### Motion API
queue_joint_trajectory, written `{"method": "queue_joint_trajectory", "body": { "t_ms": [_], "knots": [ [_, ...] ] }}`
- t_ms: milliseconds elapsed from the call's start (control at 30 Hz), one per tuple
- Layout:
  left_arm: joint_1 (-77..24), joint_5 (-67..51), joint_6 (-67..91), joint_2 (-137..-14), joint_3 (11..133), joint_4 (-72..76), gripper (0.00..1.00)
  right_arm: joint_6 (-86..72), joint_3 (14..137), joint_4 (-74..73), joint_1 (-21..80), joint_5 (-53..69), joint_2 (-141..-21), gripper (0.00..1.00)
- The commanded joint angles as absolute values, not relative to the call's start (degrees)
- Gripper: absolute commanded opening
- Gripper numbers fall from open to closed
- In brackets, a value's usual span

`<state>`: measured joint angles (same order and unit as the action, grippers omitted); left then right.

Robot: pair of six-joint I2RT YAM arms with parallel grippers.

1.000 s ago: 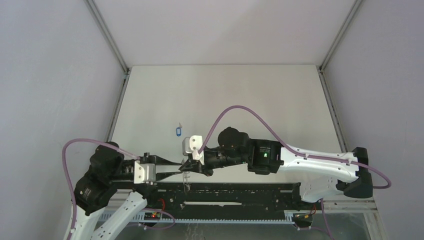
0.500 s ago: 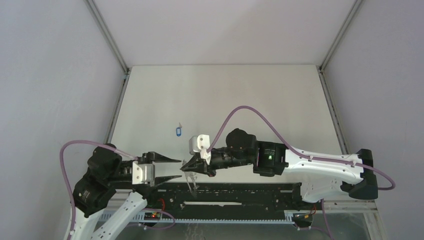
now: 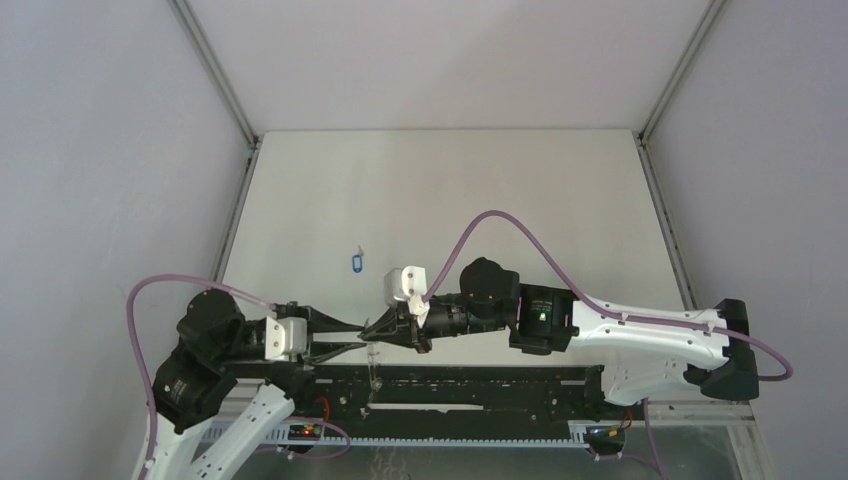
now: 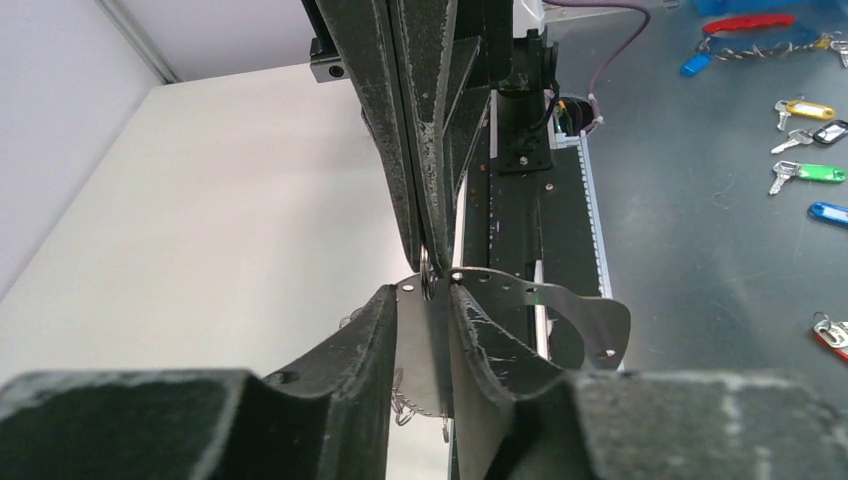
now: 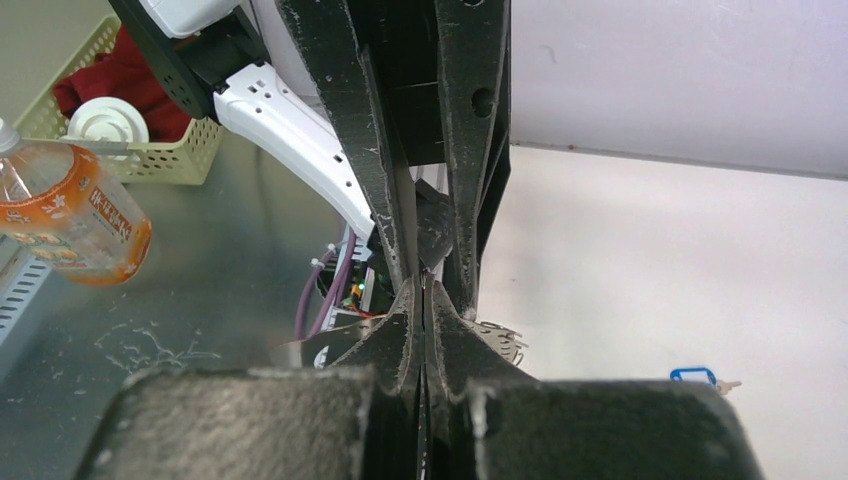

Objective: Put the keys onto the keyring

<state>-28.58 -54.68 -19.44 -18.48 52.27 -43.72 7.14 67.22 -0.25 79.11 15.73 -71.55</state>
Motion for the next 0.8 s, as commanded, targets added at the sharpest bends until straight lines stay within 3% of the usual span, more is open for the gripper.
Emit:
{"method": "queue_joint_trajectory", "body": {
  "t_ms": [0, 467, 767],
  "knots": [
    [-28.38, -56.43, -17.38, -18.83, 51.76, -41.31, 0.28, 6.42, 67.54, 4.22, 79.02, 16.07, -70.17, 0.00],
    [-28.32, -57.63, -17.40, -19.37, 51.96, -41.57, 0.17, 6.96, 67.59, 3.95, 79.67, 15.61, -71.08, 0.00],
    [-28.34, -59.86, -18.52, -20.13, 51.93, -41.70, 0.03, 5.76, 67.84, 3.78, 79.63, 16.87, -72.33, 0.00]
  ]
}}
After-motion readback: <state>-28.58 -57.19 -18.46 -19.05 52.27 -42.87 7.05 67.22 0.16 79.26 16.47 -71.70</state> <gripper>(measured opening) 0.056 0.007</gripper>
